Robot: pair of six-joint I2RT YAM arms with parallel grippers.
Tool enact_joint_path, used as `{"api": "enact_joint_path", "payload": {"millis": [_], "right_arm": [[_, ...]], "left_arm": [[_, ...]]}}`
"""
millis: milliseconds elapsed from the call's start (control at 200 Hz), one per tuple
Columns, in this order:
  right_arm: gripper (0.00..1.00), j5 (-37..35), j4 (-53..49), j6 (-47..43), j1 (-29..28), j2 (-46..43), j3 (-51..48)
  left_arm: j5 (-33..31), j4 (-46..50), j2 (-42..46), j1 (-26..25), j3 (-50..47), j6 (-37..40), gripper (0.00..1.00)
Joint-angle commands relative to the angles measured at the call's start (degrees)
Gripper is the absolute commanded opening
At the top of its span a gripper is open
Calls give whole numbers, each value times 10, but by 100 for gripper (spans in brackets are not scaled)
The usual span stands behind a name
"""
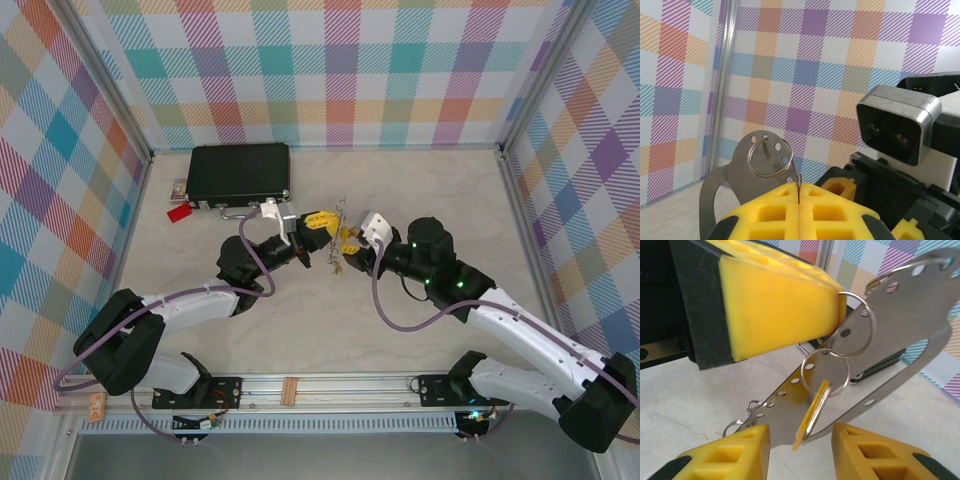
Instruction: Put the keys on the keyring
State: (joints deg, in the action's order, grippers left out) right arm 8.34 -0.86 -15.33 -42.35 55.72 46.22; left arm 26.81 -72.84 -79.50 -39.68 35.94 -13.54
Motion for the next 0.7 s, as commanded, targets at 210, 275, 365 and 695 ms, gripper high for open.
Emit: {"api": "enact_joint_path", "payload": {"millis": [210, 275, 365, 695], "right_arm": [[39, 86, 51, 108, 75, -36, -12], [39, 118, 64, 135, 98, -32, -11], [39, 157, 89, 163, 124, -25, -12], [36, 277, 195, 254, 161, 21, -16]], "left_arm": [[-11, -42, 6, -1, 5, 12, 0], [-11, -42, 7, 0, 4, 12, 0], [-11, -42, 7, 0, 4, 12, 0], [-18, -42, 7, 0, 10, -2, 0]]}}
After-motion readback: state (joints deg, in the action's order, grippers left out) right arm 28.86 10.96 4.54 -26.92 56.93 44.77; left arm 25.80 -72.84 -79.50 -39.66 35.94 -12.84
